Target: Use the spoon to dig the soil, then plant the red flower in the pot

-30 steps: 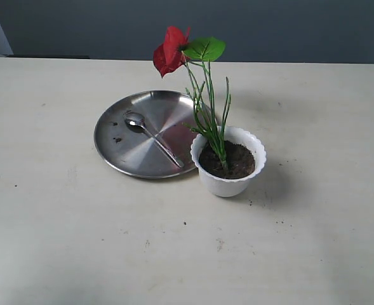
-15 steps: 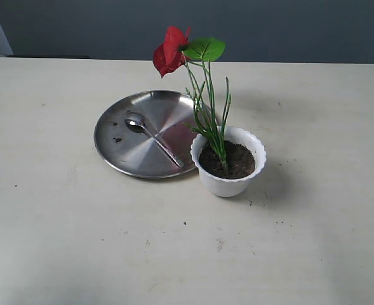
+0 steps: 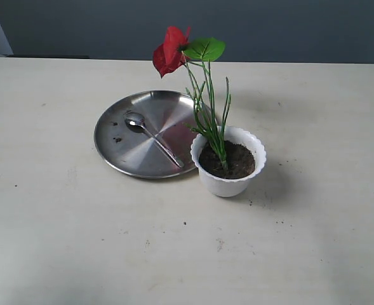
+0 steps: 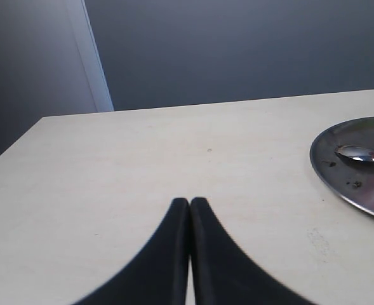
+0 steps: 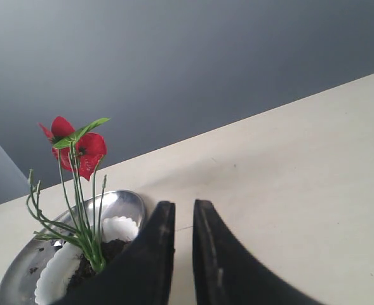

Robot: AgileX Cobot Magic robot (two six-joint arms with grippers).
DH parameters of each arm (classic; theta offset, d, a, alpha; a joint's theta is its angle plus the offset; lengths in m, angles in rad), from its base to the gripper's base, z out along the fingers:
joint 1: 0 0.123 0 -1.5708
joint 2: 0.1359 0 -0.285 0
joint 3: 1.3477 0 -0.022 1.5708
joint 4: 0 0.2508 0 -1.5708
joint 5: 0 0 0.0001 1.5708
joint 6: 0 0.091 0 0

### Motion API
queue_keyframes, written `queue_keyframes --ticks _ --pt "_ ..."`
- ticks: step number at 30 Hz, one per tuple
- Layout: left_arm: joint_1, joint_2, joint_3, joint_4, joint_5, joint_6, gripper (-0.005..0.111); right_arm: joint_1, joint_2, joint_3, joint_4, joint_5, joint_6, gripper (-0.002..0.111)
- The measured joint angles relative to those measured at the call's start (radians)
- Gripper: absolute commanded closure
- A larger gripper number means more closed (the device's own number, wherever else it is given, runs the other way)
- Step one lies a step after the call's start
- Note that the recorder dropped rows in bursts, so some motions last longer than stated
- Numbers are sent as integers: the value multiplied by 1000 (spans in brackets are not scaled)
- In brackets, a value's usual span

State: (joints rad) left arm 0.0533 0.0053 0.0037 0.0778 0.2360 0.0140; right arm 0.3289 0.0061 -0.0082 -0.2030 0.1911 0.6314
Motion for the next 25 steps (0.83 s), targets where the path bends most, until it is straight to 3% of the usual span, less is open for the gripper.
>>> queue_keyframes --ticks 25 --pt "0 0 0 0 0 0 106 0 0 0 0 9 0 96"
